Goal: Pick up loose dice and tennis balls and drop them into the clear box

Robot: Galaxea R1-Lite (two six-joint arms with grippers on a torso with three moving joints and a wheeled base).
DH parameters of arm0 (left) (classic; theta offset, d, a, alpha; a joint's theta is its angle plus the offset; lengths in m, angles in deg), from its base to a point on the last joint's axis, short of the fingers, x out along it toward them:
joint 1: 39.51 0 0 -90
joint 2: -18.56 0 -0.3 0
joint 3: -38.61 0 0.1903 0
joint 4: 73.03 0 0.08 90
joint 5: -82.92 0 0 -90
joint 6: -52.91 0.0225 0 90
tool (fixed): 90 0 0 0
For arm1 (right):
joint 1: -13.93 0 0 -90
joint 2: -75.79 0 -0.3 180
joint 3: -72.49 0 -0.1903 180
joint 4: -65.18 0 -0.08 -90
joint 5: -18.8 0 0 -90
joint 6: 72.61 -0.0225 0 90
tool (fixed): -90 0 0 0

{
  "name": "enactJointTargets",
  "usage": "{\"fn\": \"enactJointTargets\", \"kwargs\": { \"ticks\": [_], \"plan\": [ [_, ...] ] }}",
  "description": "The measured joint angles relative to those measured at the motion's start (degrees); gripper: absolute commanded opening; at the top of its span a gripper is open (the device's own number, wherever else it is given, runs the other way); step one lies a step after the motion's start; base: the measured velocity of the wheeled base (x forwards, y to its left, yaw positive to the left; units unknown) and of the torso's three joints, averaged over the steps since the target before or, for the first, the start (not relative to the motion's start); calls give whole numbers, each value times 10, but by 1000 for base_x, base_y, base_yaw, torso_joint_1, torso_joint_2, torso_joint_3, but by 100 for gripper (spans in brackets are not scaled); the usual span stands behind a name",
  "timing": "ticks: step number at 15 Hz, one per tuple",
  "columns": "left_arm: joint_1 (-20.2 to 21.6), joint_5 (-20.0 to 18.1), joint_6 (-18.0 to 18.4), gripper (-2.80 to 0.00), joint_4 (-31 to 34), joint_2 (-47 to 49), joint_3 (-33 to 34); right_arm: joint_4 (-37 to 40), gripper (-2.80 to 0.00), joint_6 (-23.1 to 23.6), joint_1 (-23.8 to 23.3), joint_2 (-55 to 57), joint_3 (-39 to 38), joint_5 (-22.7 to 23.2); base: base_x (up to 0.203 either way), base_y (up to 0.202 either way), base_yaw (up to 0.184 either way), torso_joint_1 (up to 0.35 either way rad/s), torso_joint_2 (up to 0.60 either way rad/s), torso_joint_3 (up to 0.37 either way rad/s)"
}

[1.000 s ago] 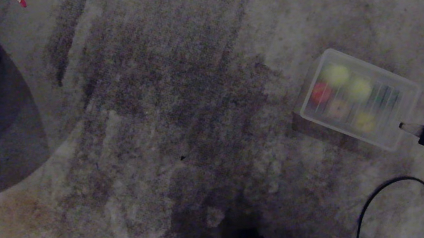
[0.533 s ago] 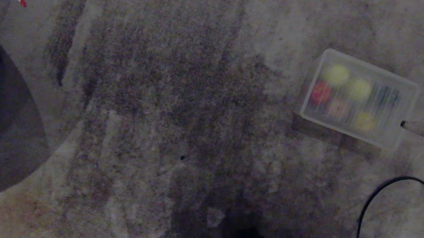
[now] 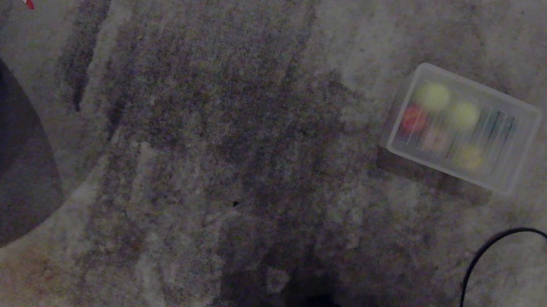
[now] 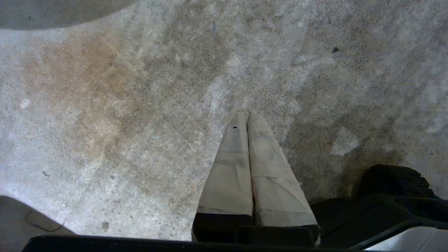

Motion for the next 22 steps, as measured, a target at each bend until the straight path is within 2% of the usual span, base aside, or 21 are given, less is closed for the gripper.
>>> {"fn": "enactJointTargets", "kwargs": {
  "ticks": [2,4,8,11,13,17,22],
  "plan": [
    [0,0,0,-280,0,0,0,102,-280,57,21,-98,-15,-21,0,0,0,0,0,0],
    [0,0,0,-280,0,0,0,195,-280,89,52,-199,-31,-49,0,0,0,0,0,0],
    [0,0,0,-280,0,0,0,379,-280,110,116,-403,-57,-122,0,0,0,0,0,0],
    [0,0,0,-280,0,0,0,490,-280,120,161,-519,-68,-195,0,0,0,0,0,0],
    [0,0,0,-280,0,0,0,508,-280,123,182,-575,-73,-215,0,0,0,0,0,0],
    [0,0,0,-280,0,0,0,511,-280,133,198,-677,-76,-210,0,0,0,0,0,0],
    [0,0,0,-280,0,0,0,514,-280,134,201,-710,-77,-209,0,0,0,0,0,0]
  ]
}}
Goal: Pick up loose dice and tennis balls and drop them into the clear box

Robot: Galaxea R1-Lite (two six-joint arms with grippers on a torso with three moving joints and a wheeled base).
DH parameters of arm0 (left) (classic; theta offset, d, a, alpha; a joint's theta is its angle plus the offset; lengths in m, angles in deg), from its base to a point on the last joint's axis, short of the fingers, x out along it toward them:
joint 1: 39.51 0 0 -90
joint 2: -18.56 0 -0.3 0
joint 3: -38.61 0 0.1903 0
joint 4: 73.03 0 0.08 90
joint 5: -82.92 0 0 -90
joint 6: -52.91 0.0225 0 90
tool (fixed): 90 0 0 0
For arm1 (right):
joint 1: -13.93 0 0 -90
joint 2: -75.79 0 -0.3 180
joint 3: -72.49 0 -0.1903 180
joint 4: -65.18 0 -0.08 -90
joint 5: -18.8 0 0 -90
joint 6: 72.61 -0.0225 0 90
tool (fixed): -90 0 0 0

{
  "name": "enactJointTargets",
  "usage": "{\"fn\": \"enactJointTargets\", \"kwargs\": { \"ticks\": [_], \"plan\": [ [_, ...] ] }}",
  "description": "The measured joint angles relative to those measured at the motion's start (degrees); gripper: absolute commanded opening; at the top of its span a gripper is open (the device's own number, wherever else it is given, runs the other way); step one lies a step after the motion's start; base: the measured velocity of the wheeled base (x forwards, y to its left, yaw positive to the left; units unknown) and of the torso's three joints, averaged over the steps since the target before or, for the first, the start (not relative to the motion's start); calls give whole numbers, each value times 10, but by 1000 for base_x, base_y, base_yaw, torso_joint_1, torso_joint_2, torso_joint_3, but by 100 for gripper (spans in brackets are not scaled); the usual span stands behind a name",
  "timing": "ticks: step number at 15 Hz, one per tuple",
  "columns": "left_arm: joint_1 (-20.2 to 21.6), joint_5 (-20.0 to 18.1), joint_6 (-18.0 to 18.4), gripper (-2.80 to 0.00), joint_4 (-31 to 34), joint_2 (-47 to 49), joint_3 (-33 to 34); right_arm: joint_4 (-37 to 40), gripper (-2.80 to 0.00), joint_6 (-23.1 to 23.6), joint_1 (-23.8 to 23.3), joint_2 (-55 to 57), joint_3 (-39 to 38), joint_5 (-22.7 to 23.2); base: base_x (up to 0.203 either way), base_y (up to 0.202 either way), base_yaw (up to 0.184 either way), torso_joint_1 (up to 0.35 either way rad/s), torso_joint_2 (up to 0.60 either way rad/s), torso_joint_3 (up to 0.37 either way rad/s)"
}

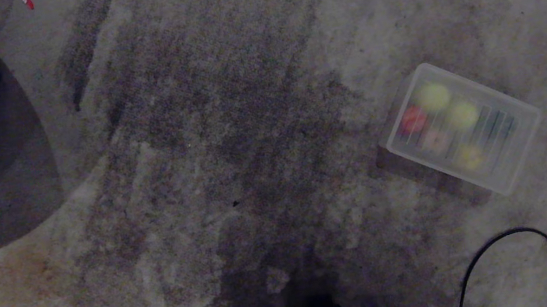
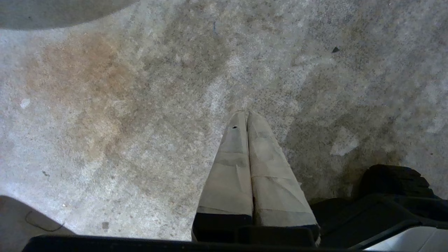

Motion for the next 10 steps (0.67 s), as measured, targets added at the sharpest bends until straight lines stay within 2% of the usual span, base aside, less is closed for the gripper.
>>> {"fn": "enactJointTargets", "kwargs": {
  "ticks": [10],
  "plan": [
    [0,1,0,-280,0,0,0,0,-280,-3,0,-5,-1,0,0,0,0,0,0,3]
  ]
}}
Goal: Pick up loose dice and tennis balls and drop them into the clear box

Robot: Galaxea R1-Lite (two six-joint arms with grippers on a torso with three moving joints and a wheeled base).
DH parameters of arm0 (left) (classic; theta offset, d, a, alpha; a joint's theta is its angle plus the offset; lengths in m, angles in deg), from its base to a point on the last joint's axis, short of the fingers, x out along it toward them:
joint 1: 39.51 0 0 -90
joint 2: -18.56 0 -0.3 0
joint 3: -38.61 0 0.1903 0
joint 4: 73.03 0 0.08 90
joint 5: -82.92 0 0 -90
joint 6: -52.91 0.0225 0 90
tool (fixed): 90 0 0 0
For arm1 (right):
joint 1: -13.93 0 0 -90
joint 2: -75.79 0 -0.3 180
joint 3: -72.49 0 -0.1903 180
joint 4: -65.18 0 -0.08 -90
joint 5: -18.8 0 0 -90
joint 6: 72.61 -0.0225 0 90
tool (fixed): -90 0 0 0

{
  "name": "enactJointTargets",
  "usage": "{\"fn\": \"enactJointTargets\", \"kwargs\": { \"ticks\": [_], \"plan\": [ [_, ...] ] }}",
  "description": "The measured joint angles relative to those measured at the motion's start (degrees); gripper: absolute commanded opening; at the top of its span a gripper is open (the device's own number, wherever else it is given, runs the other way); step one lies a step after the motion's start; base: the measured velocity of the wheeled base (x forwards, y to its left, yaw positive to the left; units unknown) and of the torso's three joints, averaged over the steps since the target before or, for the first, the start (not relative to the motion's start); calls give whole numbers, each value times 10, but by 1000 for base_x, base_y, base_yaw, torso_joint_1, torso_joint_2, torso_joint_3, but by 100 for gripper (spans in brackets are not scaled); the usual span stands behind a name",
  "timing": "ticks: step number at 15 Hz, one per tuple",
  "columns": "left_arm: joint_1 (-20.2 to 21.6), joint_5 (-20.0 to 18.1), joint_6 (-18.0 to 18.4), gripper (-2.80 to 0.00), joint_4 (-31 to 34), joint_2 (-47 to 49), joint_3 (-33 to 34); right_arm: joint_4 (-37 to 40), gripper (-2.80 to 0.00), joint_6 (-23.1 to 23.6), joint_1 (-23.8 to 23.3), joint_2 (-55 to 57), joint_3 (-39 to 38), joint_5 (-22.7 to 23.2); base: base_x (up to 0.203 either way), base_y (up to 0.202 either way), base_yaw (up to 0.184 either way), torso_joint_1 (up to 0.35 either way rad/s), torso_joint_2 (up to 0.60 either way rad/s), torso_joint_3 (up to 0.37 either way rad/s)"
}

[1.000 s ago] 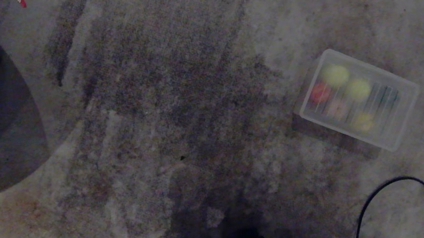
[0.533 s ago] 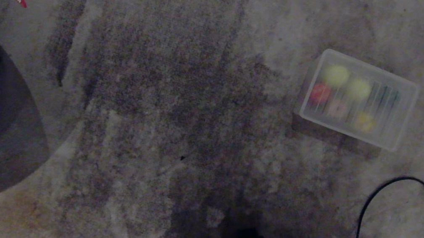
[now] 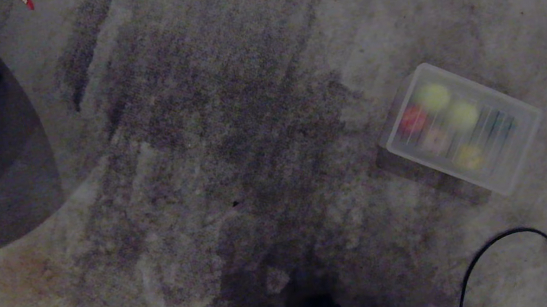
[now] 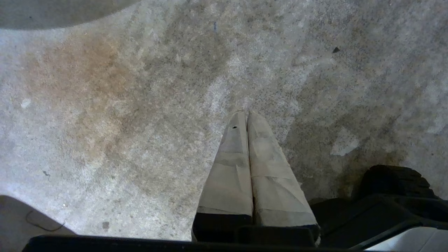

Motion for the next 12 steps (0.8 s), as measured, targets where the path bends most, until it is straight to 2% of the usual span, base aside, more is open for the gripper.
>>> {"fn": "enactJointTargets", "kwargs": {
  "ticks": [12],
  "plan": [
    [0,0,-2,-280,0,0,0,0,-280,2,0,0,0,0,0,0,0,2,4,186]
  ]
}}
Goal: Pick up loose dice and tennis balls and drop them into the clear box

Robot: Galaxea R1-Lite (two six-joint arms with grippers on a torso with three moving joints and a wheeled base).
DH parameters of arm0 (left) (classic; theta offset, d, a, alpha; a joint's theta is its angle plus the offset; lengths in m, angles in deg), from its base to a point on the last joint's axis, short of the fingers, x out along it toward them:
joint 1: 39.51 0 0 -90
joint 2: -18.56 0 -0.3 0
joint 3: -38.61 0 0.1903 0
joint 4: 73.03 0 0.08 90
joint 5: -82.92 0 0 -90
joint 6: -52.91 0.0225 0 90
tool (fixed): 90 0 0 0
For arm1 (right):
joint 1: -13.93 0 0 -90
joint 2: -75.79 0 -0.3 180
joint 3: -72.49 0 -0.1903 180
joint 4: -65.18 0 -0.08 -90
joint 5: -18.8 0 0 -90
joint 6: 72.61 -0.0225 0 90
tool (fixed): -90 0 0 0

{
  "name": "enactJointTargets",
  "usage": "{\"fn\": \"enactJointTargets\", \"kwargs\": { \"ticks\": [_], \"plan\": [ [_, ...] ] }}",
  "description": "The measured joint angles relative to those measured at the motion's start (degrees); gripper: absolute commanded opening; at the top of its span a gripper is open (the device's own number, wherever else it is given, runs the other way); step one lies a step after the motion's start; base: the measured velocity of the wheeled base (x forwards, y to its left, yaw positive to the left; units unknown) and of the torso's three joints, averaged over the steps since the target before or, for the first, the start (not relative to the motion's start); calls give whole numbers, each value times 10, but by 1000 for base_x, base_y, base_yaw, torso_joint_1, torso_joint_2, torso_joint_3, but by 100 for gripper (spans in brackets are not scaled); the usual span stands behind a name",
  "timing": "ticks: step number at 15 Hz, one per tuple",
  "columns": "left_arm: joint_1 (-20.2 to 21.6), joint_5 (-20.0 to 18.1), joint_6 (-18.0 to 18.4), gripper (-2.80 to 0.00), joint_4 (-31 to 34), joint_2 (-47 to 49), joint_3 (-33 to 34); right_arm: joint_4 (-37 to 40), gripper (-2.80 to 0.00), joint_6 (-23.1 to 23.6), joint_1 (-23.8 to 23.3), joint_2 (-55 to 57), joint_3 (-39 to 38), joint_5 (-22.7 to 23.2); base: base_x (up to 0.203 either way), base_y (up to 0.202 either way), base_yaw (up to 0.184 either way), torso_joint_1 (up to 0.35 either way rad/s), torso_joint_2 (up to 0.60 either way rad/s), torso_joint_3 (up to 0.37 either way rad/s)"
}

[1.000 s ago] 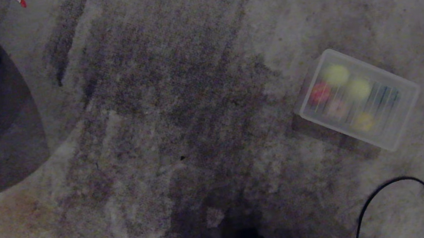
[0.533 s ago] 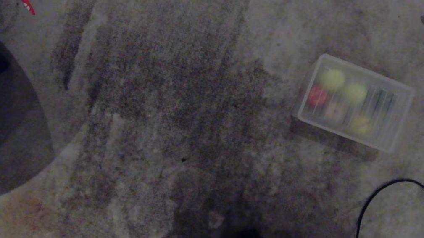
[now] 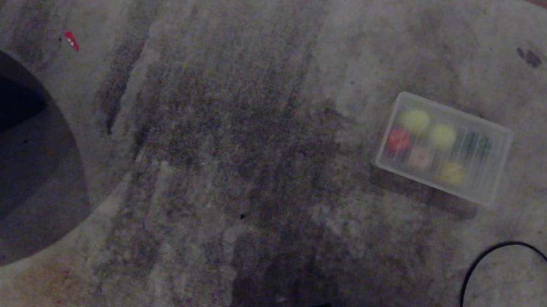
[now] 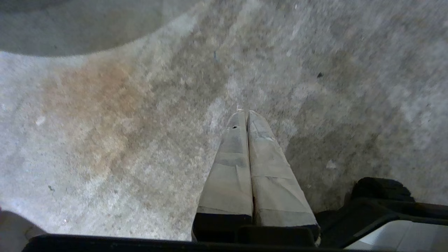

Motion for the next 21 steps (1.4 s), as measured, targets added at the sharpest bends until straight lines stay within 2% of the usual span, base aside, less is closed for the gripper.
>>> {"fn": "enactJointTargets", "kwargs": {
  "ticks": [21],
  "plan": [
    [0,0,-1,-280,0,0,0,0,-280,0,0,0,0,0,0,0,0,3,2,201]
  ]
}}
